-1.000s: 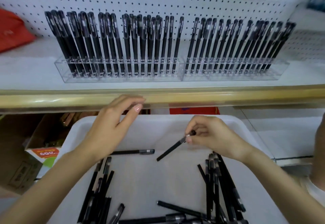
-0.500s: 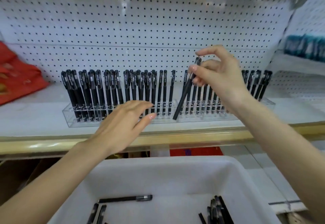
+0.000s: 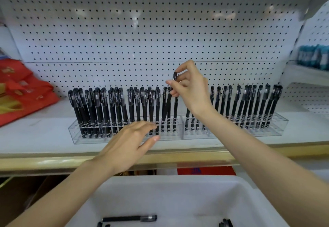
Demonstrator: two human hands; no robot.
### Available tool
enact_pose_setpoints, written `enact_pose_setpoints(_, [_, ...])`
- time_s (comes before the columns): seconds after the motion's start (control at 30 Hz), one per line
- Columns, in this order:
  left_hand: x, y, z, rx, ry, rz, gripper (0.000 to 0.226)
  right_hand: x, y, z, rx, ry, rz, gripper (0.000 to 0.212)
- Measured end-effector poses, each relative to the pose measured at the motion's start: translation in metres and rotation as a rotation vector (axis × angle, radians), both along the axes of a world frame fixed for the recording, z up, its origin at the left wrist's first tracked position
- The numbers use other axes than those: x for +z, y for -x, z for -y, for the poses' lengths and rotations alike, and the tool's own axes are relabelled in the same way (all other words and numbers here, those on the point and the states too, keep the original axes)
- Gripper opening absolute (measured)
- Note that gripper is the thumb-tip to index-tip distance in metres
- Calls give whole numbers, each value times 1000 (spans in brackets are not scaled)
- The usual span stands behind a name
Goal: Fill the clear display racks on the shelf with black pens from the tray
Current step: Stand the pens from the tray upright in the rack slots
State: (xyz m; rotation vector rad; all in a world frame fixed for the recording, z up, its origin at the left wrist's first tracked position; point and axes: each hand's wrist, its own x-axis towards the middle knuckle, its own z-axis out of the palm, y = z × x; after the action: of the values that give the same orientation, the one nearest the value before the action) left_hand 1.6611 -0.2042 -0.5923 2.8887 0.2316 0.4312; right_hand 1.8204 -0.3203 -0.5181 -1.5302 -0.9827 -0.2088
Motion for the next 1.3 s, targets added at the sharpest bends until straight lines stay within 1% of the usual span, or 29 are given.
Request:
enact_pose_setpoints(0.2, [0, -2, -5, -4, -3, 32, 76, -7, -2, -5, -2, 86, 49, 24])
enact_pose_setpoints(0.4, [-1, -4, -5, 5, -22, 55, 77, -14, -3, -7, 6, 234, 118, 25])
enact_pose_setpoints(0.57, [-3, -4, -6, 4, -26, 76, 76, -13, -5, -8, 32, 250, 109, 25])
enact_pose_setpoints(0.73, [-3, -6, -6, 1, -32, 91, 76, -11, -6, -9, 72, 316, 136, 29])
enact_pose_setpoints(0.97, [-7, -6, -7, 9, -25, 112, 74, -11, -8, -8, 43, 341, 185, 32])
enact_pose_setpoints(1.13, [-6, -6, -8, 3, -20, 111, 73, -16, -7, -10, 17, 450, 266, 32])
enact_pose_setpoints(1.3, [-8, -5, -9, -4, -15, 119, 72, -12, -7, -7, -11, 474, 283, 33])
